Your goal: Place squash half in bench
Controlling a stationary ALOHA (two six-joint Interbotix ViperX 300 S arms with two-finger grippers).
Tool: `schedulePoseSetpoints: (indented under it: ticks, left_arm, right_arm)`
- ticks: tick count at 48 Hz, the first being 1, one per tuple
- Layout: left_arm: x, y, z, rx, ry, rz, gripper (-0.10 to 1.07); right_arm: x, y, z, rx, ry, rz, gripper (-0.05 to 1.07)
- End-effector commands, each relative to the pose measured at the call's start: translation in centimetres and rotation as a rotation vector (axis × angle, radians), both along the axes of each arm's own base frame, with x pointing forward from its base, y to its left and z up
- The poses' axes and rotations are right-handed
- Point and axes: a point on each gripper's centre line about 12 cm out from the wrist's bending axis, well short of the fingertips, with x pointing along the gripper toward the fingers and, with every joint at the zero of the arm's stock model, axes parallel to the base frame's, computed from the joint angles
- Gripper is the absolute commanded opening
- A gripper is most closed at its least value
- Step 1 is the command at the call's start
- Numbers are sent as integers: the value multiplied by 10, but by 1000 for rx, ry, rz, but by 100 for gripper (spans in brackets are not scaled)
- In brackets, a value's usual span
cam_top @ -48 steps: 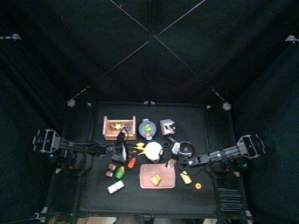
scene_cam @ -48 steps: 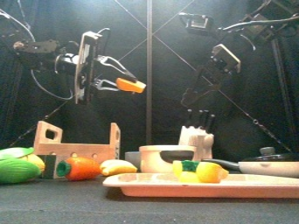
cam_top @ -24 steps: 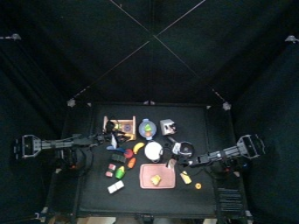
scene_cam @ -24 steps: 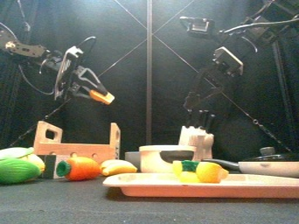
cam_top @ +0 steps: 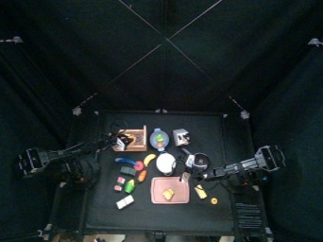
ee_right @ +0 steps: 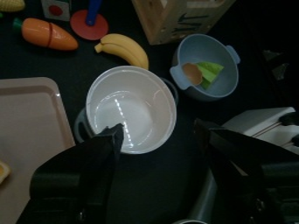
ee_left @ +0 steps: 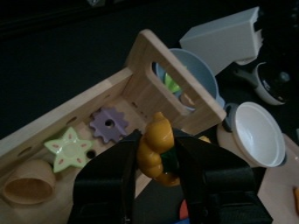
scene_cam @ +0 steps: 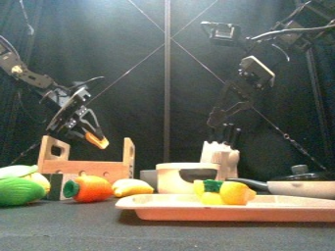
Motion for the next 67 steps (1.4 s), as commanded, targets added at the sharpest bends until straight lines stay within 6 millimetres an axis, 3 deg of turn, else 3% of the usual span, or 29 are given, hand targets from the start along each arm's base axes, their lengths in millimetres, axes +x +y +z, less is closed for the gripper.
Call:
schedulePoseSetpoints:
  ticks: [1,15,67]
  left_arm:
    - [6,6,1,-2,-1,8,73]
    - [8,6,-4,-12,12,4,83]
    - [16,0,25,46,-104,-19,83]
  right_arm:
    - [4,-1,10,10,-34,-2,96]
    - [6,0,12,13,-39,-2,96]
    - [3,1,4,52,-17,-21,96]
